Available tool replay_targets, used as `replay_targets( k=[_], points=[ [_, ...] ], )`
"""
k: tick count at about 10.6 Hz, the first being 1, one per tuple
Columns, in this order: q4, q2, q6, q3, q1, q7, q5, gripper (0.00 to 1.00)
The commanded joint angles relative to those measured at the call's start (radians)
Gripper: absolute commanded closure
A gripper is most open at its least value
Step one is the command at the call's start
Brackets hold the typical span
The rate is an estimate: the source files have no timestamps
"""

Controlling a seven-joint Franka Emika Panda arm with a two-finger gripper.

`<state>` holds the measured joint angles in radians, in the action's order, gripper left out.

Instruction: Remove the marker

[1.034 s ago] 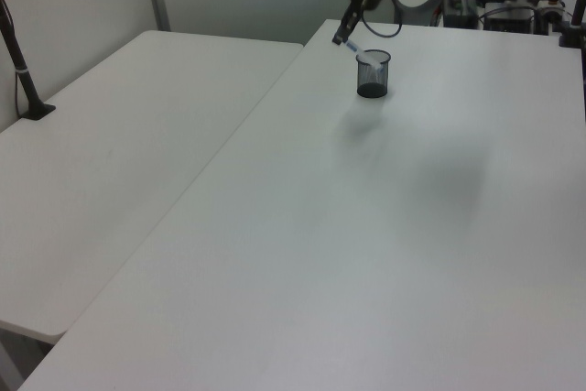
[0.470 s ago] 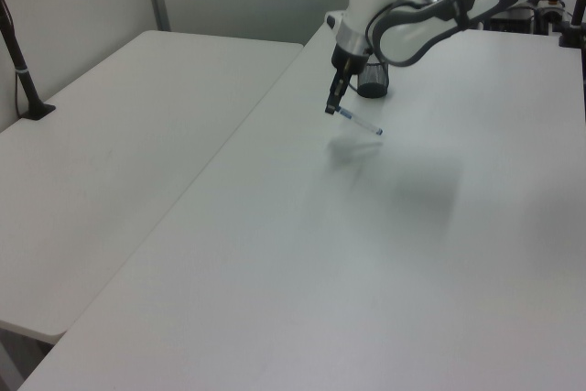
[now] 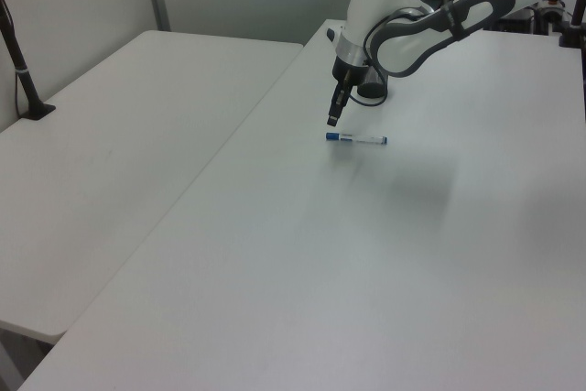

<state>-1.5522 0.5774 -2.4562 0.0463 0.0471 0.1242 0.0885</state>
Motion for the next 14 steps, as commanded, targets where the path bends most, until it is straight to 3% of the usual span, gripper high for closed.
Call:
replay_targets(
  k=[1, 5, 9, 14],
  points=[
    [-0.006, -0.085, 0.083, -0.013, -0.013, -0.038, 0.005, 0.00],
    [-0.002, -0.285, 0.472, -0.014, -0.038, -0.046, 0.004, 0.00],
    [-0.014, -0.436, 0.753, -0.014, -0.110, -0.219, 0.004, 0.00],
    [-0.016, -0.461, 0.792, -0.014, -0.105, -0.301, -0.007, 0.00]
  ],
)
